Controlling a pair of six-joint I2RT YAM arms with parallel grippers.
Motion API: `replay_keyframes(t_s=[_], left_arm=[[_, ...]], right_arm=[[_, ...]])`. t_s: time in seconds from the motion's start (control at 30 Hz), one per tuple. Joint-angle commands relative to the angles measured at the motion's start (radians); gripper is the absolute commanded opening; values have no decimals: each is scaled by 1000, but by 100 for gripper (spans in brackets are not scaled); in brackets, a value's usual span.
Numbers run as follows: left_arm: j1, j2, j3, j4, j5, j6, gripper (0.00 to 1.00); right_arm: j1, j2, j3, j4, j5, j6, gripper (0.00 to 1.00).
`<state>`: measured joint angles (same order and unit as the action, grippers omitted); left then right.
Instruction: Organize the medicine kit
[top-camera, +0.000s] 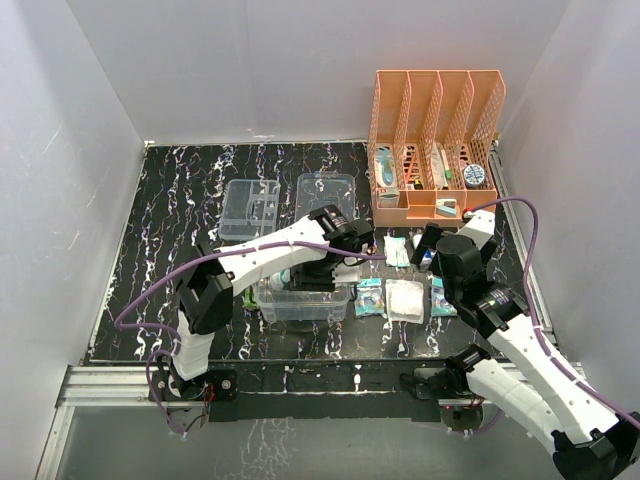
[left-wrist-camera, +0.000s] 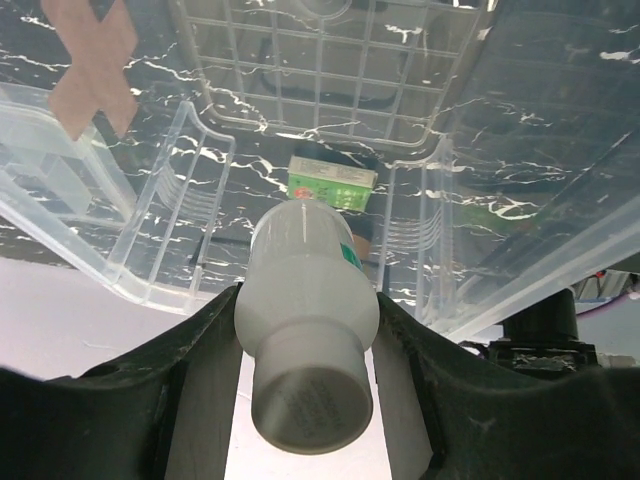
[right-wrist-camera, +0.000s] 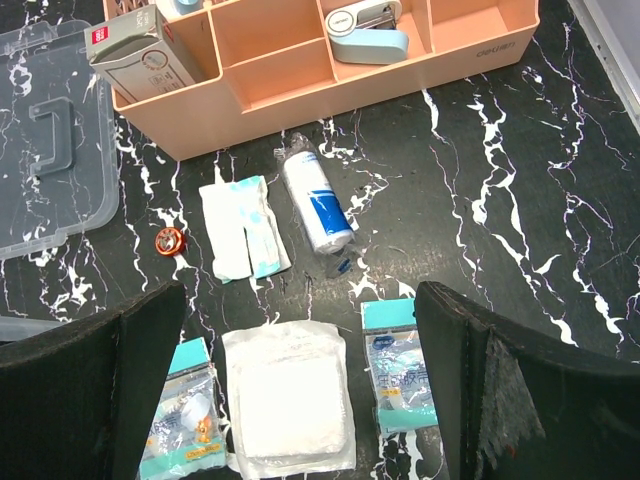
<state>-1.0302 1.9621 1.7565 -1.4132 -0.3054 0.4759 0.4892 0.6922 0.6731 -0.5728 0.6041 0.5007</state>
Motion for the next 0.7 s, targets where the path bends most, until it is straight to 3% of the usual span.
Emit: replay_keyframes(t_s=[0.0,0.17,0.3,0.67], left_arm=[[-1,-42,18,-29,60,-36,0],[12,-34,67,-29,172,-121,0],[18,-52,8,-29,278,-158,0],[51,-24,22,-29,232,-154,0]], right_arm=[[5,-25,26,27,24,9,98],[4,-28,25,29,22,9,98],[5,-29,25,29,23,8,98],[5,-45,20,27,18,10,98]])
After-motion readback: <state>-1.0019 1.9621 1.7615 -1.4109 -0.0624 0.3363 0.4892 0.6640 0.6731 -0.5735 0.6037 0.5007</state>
